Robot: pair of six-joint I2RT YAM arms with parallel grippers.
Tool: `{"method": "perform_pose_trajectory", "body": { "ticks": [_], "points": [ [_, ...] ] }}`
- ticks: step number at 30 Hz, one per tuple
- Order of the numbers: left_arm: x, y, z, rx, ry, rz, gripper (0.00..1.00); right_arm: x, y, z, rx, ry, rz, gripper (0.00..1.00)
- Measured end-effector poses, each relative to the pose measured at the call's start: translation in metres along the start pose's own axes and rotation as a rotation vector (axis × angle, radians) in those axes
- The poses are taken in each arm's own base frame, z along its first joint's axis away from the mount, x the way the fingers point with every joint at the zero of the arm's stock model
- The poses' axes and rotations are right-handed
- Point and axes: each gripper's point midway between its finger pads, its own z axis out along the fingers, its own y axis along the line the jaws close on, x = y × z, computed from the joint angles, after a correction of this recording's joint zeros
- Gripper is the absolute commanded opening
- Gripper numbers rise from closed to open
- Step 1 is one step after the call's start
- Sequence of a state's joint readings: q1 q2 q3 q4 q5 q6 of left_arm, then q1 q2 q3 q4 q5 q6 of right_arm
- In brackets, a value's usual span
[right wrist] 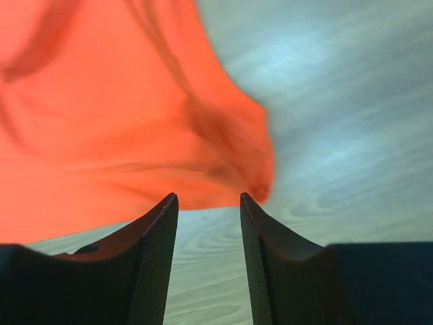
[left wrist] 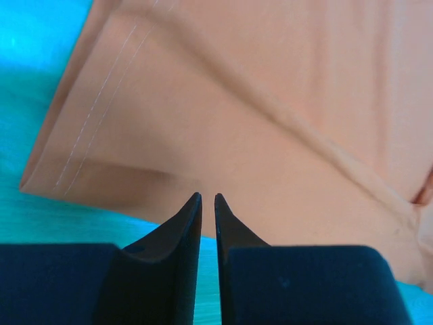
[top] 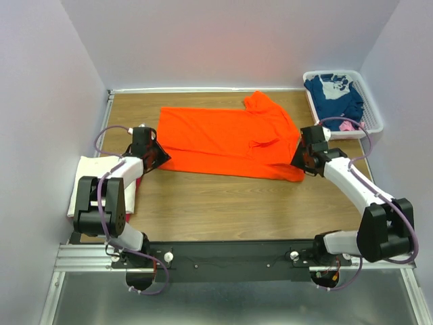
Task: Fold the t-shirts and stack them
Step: Fold the tshirt
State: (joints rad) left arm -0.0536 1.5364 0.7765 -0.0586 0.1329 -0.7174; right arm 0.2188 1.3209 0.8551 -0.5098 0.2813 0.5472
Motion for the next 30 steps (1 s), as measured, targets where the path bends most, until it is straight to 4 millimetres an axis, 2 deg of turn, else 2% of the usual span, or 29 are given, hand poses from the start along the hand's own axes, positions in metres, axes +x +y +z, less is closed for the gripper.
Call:
{"method": "perform_pose_trajectory", "body": {
  "ticks": [2, 5, 9, 11, 14, 16, 22, 25, 30],
  "points": [
    [-0.014, -0.011, -0.005, 0.026, -0.033, 0.016, 0.21, -0.009, 0.016, -0.004, -0.055, -0.005, 0.001, 0.49],
    [-0.029, -0.024, -0.008, 0.052, -0.067, 0.026, 0.21, -0.016, 0.053, -0.004, -0.121, -0.002, -0.045, 0.49],
    [-0.038, -0.034, -0.007, 0.054, -0.094, 0.024, 0.21, -0.004, 0.110, 0.011, -0.213, 0.037, -0.124, 0.49],
    [-0.036, -0.033, -0.002, 0.035, -0.095, 0.015, 0.21, 0.003, 0.122, 0.022, -0.232, 0.055, -0.129, 0.49],
    [-0.032, -0.024, 0.008, -0.015, -0.095, -0.003, 0.21, 0.011, 0.123, 0.036, -0.221, 0.074, -0.122, 0.50],
    [-0.031, -0.018, 0.012, -0.046, -0.100, -0.010, 0.17, 0.013, 0.124, 0.042, -0.220, 0.073, -0.112, 0.50],
    [-0.026, 0.006, 0.015, -0.163, -0.150, -0.023, 0.17, 0.033, 0.114, 0.056, -0.200, 0.095, -0.095, 0.54],
    [-0.019, 0.014, 0.016, -0.204, -0.158, -0.021, 0.13, 0.042, 0.109, 0.061, -0.191, 0.102, -0.091, 0.57],
    [-0.002, 0.031, 0.018, -0.270, -0.150, -0.029, 0.10, 0.037, 0.107, 0.064, -0.200, 0.070, -0.070, 0.59]
  ]
}}
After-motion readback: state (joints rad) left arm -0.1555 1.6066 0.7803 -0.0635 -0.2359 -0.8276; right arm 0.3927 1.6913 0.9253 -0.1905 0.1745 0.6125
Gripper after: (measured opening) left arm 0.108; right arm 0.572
